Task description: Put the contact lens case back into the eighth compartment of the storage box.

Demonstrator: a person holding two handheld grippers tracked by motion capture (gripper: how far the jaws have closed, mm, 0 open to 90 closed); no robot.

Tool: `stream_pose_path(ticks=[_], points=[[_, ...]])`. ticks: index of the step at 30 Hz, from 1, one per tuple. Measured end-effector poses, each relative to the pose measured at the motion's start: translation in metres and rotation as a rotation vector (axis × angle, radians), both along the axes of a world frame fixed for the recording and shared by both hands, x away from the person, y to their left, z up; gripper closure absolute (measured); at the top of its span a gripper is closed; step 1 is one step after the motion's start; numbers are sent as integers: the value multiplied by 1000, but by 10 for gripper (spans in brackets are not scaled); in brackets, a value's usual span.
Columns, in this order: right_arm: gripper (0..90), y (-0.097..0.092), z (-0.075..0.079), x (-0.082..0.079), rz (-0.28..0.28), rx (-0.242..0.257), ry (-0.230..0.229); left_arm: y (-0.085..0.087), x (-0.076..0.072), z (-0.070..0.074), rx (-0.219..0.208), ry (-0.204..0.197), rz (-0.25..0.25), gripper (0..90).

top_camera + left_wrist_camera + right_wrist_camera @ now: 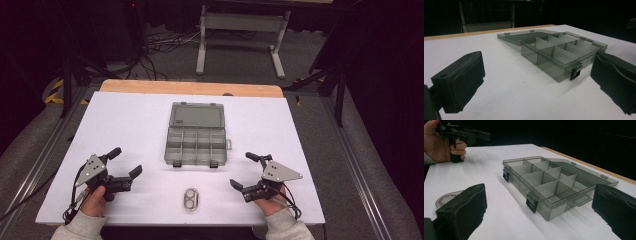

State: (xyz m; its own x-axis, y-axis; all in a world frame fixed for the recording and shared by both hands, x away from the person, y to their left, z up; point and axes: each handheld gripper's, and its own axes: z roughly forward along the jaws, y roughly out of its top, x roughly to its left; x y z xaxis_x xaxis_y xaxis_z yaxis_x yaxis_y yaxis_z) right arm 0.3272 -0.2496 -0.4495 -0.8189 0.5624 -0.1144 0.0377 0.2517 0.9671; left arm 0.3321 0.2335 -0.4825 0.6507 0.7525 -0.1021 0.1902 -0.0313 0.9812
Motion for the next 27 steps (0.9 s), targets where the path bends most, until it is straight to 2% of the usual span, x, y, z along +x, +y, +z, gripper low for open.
stream_pose_path(ticks=[5, 19, 27], points=[[4, 0, 0, 0, -3, -3, 1, -1, 0, 0, 7, 2, -14, 2], [4, 3, 0, 0, 4, -21, 2, 1, 1, -1, -11, 10, -12, 2], [14, 12, 5, 4, 35, -47, 43, 1, 1, -1, -7, 9, -17, 2]])
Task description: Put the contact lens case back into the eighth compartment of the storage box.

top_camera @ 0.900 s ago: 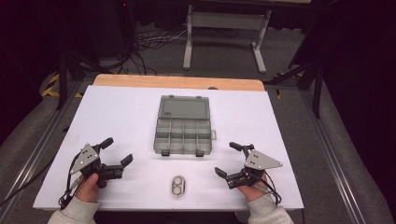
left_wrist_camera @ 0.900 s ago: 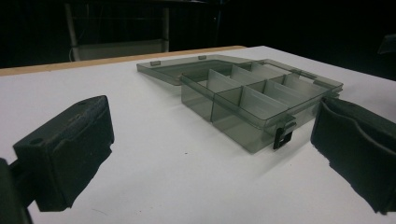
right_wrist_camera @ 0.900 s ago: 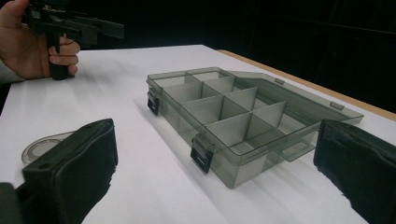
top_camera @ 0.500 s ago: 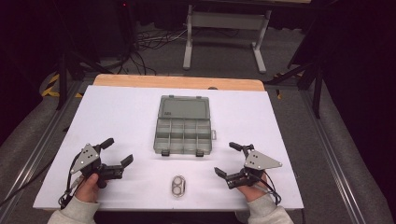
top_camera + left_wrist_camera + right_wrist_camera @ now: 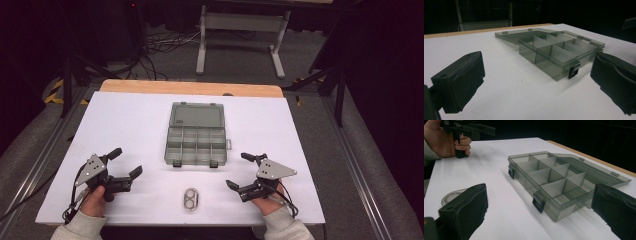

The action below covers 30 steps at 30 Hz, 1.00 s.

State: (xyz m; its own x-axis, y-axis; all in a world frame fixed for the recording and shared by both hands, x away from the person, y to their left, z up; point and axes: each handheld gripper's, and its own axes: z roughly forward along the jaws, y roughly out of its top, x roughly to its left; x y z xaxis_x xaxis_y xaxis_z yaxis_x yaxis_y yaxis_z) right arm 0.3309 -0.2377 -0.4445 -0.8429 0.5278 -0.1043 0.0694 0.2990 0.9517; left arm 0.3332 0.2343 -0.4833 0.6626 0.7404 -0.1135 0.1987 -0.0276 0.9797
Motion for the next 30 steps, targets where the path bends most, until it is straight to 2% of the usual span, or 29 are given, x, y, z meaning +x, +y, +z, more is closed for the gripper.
stream_pose_path(ticks=[5, 13, 30], points=[[18, 8, 7, 3, 24, -15, 10, 0, 0, 0, 3, -1, -1, 2], [23, 26, 18, 6, 64, -73, 21, -1, 0, -1, 6, -2, -7, 2], [25, 58, 30, 19, 150, -69, 29, -2, 0, -1, 17, 1, -15, 2]])
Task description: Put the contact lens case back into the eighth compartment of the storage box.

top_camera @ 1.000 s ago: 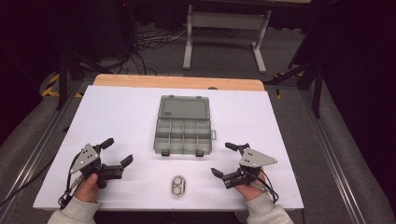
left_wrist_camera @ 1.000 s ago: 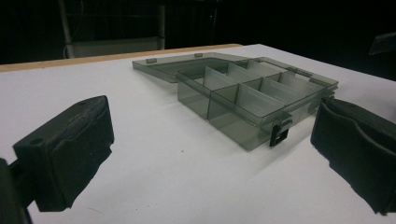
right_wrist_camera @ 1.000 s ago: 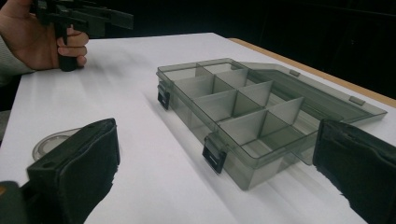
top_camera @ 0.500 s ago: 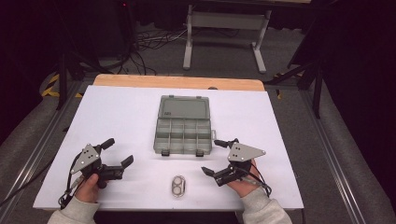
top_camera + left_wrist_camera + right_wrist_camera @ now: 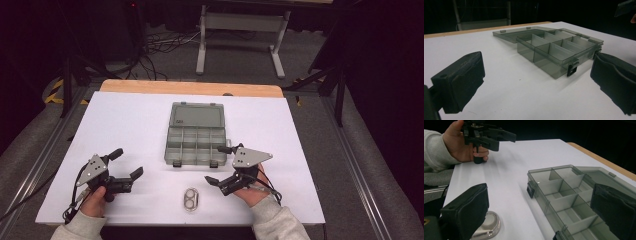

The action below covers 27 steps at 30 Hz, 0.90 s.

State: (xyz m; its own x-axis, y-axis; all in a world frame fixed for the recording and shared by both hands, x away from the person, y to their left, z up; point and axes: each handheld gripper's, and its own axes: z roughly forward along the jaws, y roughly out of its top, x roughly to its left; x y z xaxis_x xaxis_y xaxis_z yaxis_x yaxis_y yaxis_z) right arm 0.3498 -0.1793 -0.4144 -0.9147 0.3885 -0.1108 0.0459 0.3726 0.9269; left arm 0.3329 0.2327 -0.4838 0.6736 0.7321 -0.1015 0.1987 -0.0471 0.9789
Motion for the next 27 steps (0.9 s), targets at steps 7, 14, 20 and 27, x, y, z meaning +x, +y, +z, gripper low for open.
stream_pose_path(ticks=[7, 14, 20, 27], points=[[31, 14, 8, 4, 28, -23, 1, 0, 0, 0, 2, 0, -3, 2], [31, 28, 8, 7, 47, -29, 36, 0, 0, 0, 2, 0, -5, 2], [32, 41, 9, 8, 89, -36, 59, 0, 0, 0, 4, 0, -6, 2], [30, 49, 6, 9, 110, -60, 79, 0, 0, 0, 4, 0, -7, 2]])
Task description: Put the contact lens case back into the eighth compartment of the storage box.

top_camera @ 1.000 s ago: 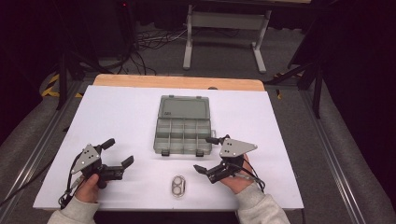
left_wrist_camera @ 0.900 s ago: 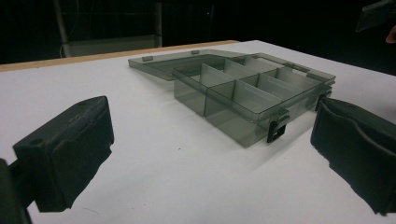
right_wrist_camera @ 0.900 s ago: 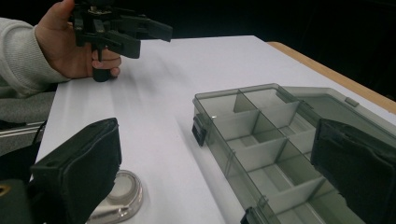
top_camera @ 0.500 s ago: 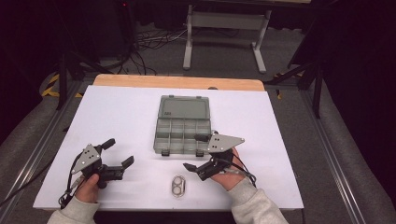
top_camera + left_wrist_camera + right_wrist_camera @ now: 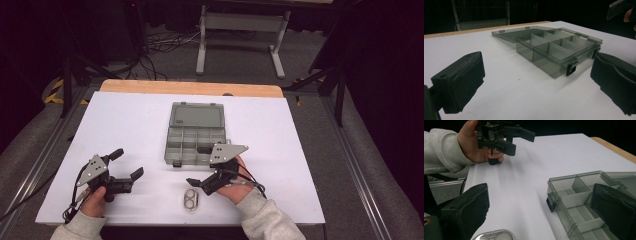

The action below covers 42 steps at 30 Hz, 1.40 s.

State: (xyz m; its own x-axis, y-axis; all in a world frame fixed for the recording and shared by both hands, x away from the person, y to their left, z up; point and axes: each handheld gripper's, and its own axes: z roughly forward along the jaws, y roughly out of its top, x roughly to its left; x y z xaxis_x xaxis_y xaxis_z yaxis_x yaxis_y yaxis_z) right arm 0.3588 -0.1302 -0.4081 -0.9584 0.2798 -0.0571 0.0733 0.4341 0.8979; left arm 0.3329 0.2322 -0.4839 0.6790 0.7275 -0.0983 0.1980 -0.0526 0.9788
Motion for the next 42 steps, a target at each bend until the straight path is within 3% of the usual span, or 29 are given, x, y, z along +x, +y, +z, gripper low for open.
stream_pose_path(ticks=[16, 25, 42], points=[[75, 3, 1, -3, 96, -138, 95, 0, 0, 0, 0, 1, 1, 2], [86, 8, 0, -8, 146, -265, 112, 0, 0, 0, 2, 1, 1, 2], [88, 20, 0, -18, 204, -420, 124, 0, 0, 0, 1, 1, -1, 2]])
